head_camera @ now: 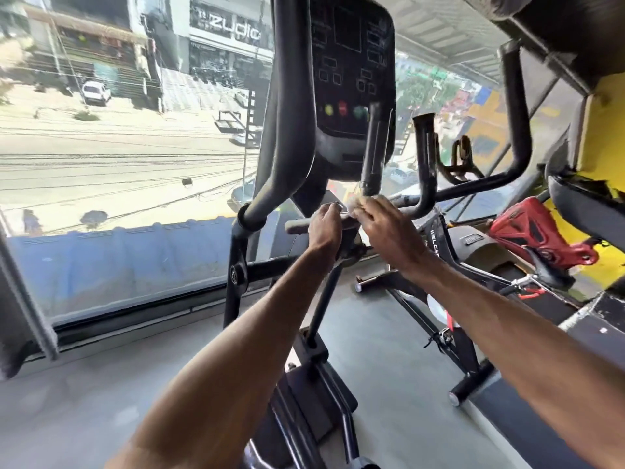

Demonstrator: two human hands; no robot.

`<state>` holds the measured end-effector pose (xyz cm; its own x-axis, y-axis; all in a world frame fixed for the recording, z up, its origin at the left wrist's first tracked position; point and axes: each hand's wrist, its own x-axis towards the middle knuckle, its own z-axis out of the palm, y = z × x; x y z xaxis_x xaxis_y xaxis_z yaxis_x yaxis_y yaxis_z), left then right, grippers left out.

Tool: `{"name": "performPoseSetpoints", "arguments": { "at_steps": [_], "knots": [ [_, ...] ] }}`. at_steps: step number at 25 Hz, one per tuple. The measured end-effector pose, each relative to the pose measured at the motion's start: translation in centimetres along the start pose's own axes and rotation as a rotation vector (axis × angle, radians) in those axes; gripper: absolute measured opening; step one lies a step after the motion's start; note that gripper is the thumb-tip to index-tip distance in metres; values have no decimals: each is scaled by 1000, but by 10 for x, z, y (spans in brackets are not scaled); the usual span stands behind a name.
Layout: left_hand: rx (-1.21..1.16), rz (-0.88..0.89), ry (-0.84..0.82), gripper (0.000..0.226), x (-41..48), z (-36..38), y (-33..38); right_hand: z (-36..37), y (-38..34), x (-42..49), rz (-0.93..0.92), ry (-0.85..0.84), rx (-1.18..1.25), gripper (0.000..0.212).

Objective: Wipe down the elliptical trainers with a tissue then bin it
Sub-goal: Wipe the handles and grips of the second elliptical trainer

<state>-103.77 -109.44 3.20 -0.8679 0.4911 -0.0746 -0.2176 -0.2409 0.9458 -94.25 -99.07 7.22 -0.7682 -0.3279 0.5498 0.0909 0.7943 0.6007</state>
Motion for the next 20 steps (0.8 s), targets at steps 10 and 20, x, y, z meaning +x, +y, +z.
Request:
{"name": "performPoseSetpoints", "arguments": {
  "at_steps": [10,20],
  "knots": [
    [86,114,68,39,-64,16,-5,17,0,-60,595,118,814,14],
    [393,314,108,24,-147,-37,35,-41,-34,-62,815,-134,2072,36]
  ]
}}
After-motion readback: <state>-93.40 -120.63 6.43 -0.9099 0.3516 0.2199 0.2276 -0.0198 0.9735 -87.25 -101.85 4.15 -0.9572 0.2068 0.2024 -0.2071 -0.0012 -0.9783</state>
